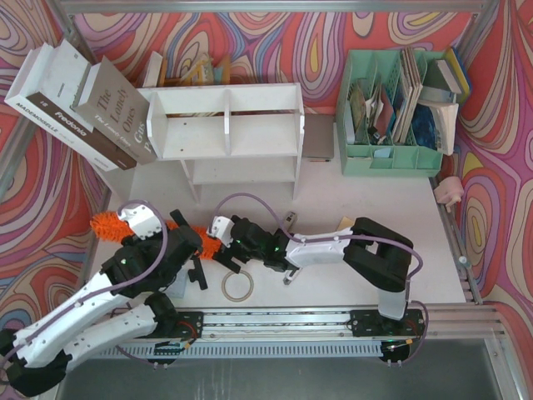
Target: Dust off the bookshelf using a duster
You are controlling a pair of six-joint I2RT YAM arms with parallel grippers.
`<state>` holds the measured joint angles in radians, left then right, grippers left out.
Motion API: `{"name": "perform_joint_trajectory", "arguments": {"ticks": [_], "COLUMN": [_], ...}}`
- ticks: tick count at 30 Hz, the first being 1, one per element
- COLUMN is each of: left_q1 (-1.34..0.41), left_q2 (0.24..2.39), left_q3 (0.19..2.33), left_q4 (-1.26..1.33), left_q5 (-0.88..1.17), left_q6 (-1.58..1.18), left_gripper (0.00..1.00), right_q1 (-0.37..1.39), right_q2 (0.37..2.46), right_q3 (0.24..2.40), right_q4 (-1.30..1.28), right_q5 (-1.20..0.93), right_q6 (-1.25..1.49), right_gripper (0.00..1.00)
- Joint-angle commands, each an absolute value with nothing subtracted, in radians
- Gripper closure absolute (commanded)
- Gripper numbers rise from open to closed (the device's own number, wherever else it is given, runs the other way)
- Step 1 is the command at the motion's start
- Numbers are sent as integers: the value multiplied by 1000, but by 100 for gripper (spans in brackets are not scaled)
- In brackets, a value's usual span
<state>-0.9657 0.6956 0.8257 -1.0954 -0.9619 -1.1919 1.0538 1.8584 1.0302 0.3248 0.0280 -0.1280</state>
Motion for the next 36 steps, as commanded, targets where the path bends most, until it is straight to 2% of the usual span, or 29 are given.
{"name": "perform_joint_trajectory", "arguments": {"ticks": [1, 6, 11, 28, 36], "left_q1": [-869, -708, -613, -584, -584], "left_q2": [657, 650, 644, 560, 521], "left_q3": [784, 749, 727, 693, 692], "left_q4": [-1017, -955, -933, -1012, -1032], "left_q5": [-848, -714, -647, -689, -723], "left_q6": [-1085, -1028, -1018, -1094, -1127], "left_gripper": [2, 2, 2, 2, 2], "right_q1": [1059, 1059, 1057, 1057, 1057], "right_q2": [1907, 1951, 1991, 2007, 2029], "right_q3": [1089, 1129, 1173, 1152, 1154], "right_q4": [343, 331, 295, 280, 287], "right_q5": [20, 18, 2, 25, 14], "right_q6": [-158, -173, -193, -218, -225], "right_gripper": [22, 28, 38, 47, 54]}}
